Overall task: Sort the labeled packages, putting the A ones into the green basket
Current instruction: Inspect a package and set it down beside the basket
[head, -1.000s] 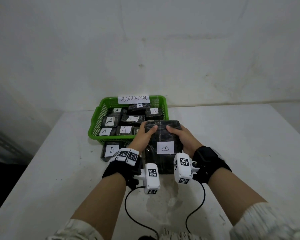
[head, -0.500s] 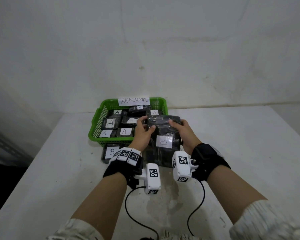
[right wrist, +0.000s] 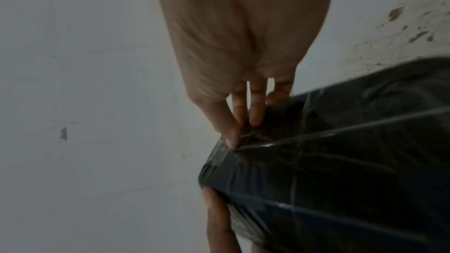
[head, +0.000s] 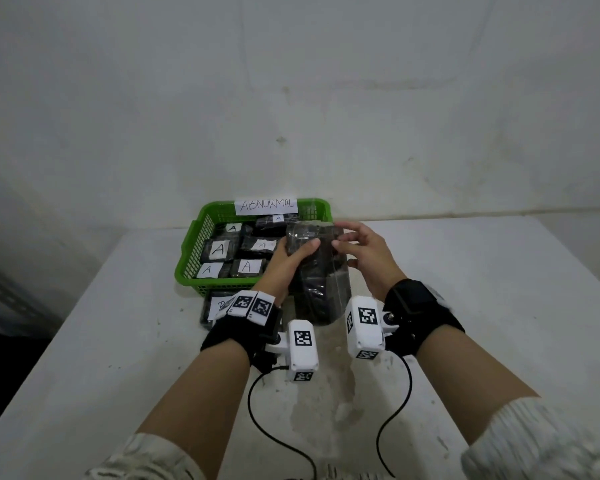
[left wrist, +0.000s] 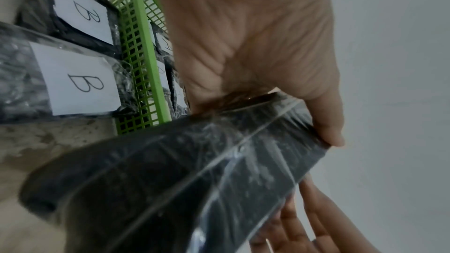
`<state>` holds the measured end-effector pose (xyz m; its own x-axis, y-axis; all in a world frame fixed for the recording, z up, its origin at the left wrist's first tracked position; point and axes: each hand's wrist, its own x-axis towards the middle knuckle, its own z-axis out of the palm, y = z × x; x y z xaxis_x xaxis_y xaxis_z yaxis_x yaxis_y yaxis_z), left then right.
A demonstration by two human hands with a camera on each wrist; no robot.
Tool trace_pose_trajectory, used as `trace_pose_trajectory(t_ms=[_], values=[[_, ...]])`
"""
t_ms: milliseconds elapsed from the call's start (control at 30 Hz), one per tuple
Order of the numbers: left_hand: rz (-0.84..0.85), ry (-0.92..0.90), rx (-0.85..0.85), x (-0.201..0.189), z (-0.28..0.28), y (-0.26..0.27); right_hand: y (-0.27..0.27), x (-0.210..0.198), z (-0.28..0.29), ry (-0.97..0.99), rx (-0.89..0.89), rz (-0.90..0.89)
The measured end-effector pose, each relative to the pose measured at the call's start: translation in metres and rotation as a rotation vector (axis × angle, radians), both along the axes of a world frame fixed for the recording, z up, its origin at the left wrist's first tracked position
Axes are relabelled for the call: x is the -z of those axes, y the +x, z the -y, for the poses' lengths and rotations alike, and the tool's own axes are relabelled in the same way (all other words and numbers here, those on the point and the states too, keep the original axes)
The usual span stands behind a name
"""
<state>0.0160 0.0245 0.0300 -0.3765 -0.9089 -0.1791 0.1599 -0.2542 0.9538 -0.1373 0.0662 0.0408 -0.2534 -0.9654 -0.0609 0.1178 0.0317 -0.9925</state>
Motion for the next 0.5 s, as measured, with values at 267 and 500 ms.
trace_pose_trajectory(t_ms=[267, 500], values=[[-0.097, 0.099, 0.071, 0.0013, -0.0013, 0.0067, -0.0074, 0.0053, -0.0001, 0.251, -0.100, 0.014], [0.048, 0.023, -0.008, -0.0061, -0.0012, 0.0002, -0.0067, 0.0044, 0.0005, 0.179, -0.003, 0.165]])
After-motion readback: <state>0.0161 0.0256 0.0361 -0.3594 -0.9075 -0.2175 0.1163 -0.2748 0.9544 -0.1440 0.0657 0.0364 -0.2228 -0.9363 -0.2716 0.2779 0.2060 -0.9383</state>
